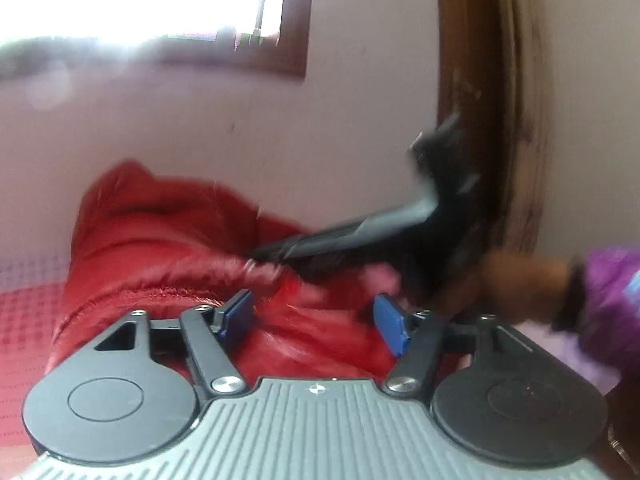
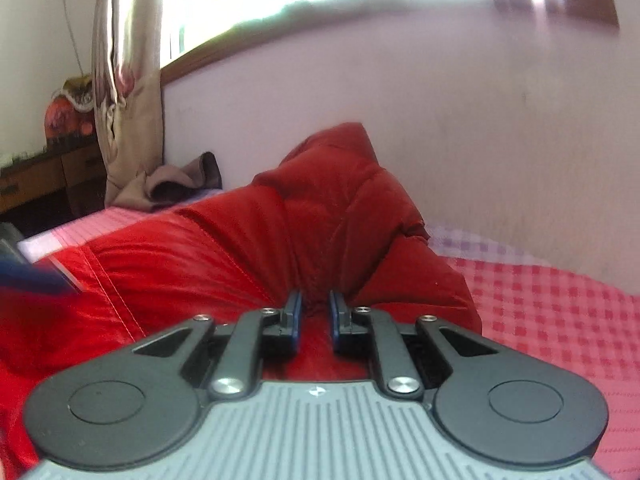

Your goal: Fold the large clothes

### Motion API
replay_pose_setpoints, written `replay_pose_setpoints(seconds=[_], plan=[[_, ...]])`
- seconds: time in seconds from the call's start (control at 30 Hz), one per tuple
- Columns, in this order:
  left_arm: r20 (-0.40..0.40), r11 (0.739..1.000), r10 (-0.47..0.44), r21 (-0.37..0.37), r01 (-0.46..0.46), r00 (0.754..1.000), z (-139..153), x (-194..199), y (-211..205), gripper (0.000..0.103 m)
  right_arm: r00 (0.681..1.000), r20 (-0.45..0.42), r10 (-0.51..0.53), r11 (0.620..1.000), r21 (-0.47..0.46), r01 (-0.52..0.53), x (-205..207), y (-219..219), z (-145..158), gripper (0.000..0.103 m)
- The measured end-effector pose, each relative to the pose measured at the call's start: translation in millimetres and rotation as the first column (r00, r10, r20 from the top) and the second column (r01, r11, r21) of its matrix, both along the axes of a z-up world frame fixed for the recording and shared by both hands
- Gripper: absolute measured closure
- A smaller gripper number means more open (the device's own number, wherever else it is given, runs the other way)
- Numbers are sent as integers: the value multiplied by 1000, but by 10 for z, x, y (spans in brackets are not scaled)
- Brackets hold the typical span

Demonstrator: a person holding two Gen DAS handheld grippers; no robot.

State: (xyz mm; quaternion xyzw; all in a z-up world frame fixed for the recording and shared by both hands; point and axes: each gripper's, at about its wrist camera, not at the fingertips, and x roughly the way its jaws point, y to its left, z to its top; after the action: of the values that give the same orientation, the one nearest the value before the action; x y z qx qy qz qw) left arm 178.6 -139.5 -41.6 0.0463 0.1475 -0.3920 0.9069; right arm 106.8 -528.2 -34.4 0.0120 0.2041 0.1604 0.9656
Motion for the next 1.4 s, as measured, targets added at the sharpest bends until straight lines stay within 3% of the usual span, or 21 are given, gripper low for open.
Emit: replay_pose_setpoints(seconds=[0.07, 0.17, 0.27, 0.53, 0.67, 0.8, 0.87, 0.97, 1.07, 1.17, 1.27, 1.4], plan=[[20, 1000, -9, 3, 8, 1000, -81, -26, -15, 34, 1000, -7, 1, 1000, 27, -1, -25, -94, 4, 91], [6, 1000, -17, -12, 17, 1000, -125, 13, -23, 32, 1000, -6, -28, 999, -30, 28, -94, -150, -47, 91], [-1, 1000, -19, -12, 19, 1000, -140, 50, -12, 31, 998, -30, -57, 998, -16, 57, -61, -193, -143, 91], [3, 998, -53, 15, 53, 999, -246, 116, -90, 31, 988, 47, -147, 986, -79, 150, -83, -109, -448, 92], [-15, 998, -55, 21, 55, 998, -272, 147, -113, 29, 989, 30, -145, 985, -93, 147, -59, -110, -436, 91], [-22, 998, -62, 29, 63, 998, -284, 181, -153, 23, 987, -93, -133, 991, -4, 133, 80, -313, -116, 89], [-25, 998, -65, 22, 65, 998, -287, 190, -145, 22, 987, -33, -156, 987, -41, 155, 51, -259, 160, 88], [-21, 998, -64, 20, 64, 998, -292, 197, -151, 21, 992, 59, -110, 991, -69, 114, 79, -53, 546, 88], [-20, 998, -64, 14, 64, 998, -297, 194, -155, 21, 995, 78, -59, 984, -165, 71, 341, 261, 731, 88], [-16, 998, -67, 10, 67, 998, -333, 199, -154, 21, 993, -45, -106, 954, -287, 89, 823, 434, 586, 89], [-7, 997, -76, -6, 76, 997, -350, 162, -130, 21, 963, -236, -128, 968, -240, 70, 1194, 347, 249, 89], [0, 996, -93, -13, 93, 996, -369, 144, -131, 21, 943, -309, -126, 977, -203, 64, 1343, 270, 43, 90]])
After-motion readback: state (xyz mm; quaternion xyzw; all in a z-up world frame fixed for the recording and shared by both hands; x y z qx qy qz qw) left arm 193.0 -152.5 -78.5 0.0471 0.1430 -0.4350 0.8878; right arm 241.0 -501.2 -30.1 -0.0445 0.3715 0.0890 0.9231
